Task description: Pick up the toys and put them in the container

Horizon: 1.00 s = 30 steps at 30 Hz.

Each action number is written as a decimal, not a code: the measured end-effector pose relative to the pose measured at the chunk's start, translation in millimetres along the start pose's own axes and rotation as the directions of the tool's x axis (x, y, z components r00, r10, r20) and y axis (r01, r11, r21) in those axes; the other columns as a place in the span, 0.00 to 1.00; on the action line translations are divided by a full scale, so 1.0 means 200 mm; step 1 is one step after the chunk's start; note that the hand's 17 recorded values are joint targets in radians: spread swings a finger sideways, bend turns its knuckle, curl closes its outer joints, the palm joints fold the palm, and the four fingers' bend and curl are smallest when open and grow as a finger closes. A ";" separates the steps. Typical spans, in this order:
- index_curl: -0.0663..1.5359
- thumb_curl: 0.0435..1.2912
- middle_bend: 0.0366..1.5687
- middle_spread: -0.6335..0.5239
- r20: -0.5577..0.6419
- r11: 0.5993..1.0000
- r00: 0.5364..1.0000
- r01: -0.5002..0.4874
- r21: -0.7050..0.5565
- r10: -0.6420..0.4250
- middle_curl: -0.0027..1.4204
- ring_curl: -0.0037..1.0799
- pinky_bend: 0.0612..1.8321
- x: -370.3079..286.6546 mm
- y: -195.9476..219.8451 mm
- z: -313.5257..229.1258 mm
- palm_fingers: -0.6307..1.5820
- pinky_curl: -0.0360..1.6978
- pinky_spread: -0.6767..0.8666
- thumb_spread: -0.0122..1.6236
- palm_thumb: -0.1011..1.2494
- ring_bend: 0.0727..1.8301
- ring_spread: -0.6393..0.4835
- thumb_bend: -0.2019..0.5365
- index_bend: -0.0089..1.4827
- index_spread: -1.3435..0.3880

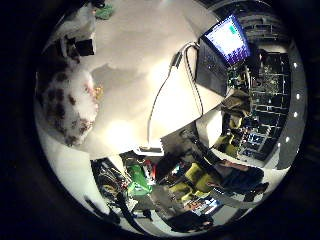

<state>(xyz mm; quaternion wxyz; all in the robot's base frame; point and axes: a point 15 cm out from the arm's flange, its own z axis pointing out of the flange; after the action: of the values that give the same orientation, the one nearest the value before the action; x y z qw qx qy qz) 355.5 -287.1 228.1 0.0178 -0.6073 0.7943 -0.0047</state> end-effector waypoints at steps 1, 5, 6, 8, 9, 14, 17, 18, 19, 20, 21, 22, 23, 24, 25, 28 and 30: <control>0.46 0.46 0.79 0.47 0.013 1.000 1.000 0.016 0.012 -0.016 0.43 0.51 0.68 -0.08 0.00 -0.07 0.85 0.41 0.30 0.53 0.85 0.75 0.43 0.25 0.73 0.66; 0.46 0.49 0.80 0.47 0.056 0.990 0.991 0.117 0.079 -0.121 0.42 0.51 0.67 -0.45 -0.02 -0.34 0.84 0.43 0.31 0.52 0.85 0.75 0.43 0.25 0.74 0.66; 0.46 0.50 0.80 0.47 0.064 0.985 0.987 0.144 0.098 -0.151 0.42 0.51 0.67 -0.54 -0.02 -0.40 0.84 0.44 0.31 0.52 0.84 0.76 0.43 0.25 0.75 0.66; 0.46 0.51 0.81 0.47 0.086 0.976 0.978 0.180 0.125 -0.192 0.42 0.51 0.67 -0.73 -0.01 -0.49 0.84 0.44 0.31 0.52 0.84 0.76 0.43 0.25 0.75 0.66; 0.46 0.51 0.81 0.47 0.095 0.971 0.973 0.198 0.131 -0.212 0.42 0.51 0.67 -0.83 -0.01 -0.52 0.84 0.45 0.31 0.52 0.84 0.76 0.43 0.25 0.75 0.66; 0.45 0.53 0.82 0.48 0.125 0.935 0.933 0.315 0.165 -0.336 0.41 0.50 0.66 -1.38 0.05 -0.64 0.84 0.47 0.31 0.52 0.84 0.76 0.43 0.25 0.75 0.66; 0.45 0.54 0.82 0.48 0.143 0.907 0.901 0.383 0.177 -0.409 0.41 0.50 0.64 -1.71 0.13 -0.68 0.84 0.49 0.31 0.52 0.83 0.77 0.43 0.25 0.76 0.66; 0.45 0.54 0.83 0.48 0.148 0.896 0.890 0.404 0.186 -0.432 0.41 0.50 0.64 -1.81 0.16 -0.68 0.84 0.49 0.31 0.52 0.83 0.77 0.43 0.25 0.76 0.66; 0.45 0.55 0.83 0.48 0.153 0.885 0.878 0.423 0.197 -0.454 0.41 0.50 0.64 -1.91 0.19 -0.69 0.84 0.49 0.31 0.52 0.83 0.77 0.43 0.25 0.76 0.66; 0.45 0.55 0.83 0.48 0.157 0.875 0.868 0.437 0.209 -0.471 0.40 0.50 0.64 -2.00 0.20 -0.69 0.84 0.50 0.31 0.52 0.83 0.77 0.43 0.25 0.76 0.66; 0.45 0.55 0.83 0.48 0.161 0.863 0.856 0.452 0.226 -0.490 0.40 0.50 0.63 -2.09 0.22 -0.69 0.84 0.50 0.30 0.52 0.83 0.77 0.43 0.25 0.76 0.66; 0.45 0.55 0.83 0.48 0.166 0.851 0.845 0.463 0.247 -0.508 0.40 0.50 0.63 -2.18 0.23 -0.68 0.84 0.51 0.30 0.52 0.83 0.77 0.43 0.25 0.76 0.66; 0.45 0.55 0.83 0.48 0.171 0.841 0.836 0.471 0.267 -0.522 0.40 0.50 0.63 -2.25 0.23 -0.68 0.84 0.51 0.30 0.52 0.83 0.77 0.43 0.25 0.76 0.66; 0.45 0.55 0.83 0.48 0.175 0.832 0.827 0.476 0.286 -0.534 0.40 0.50 0.63 -2.31 0.23 -0.68 0.84 0.51 0.30 0.53 0.81 0.77 0.43 0.24 0.76 0.66; 0.45 0.55 0.83 0.48 0.182 0.821 0.817 0.481 0.307 -0.547 0.40 0.50 0.62 -2.38 0.23 -0.68 0.84 0.51 0.30 0.53 0.81 0.77 0.43 0.24 0.76 0.66; 0.44 0.51 0.80 0.47 0.198 0.790 0.787 0.494 0.364 -0.584 0.39 0.48 0.59 -2.55 0.23 -0.68 0.82 0.49 0.27 0.59 0.73 0.75 0.42 0.21 0.72 0.65; 0.42 0.48 0.77 0.44 0.198 0.782 0.775 0.516 0.351 -0.600 0.37 0.47 0.58 -2.59 0.27 -0.60 0.77 0.47 0.23 0.60 0.70 0.74 0.41 0.21 0.62 0.63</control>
<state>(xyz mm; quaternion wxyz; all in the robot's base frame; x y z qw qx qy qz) 434.7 225.2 357.8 0.2198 -0.8019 0.5548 -0.0289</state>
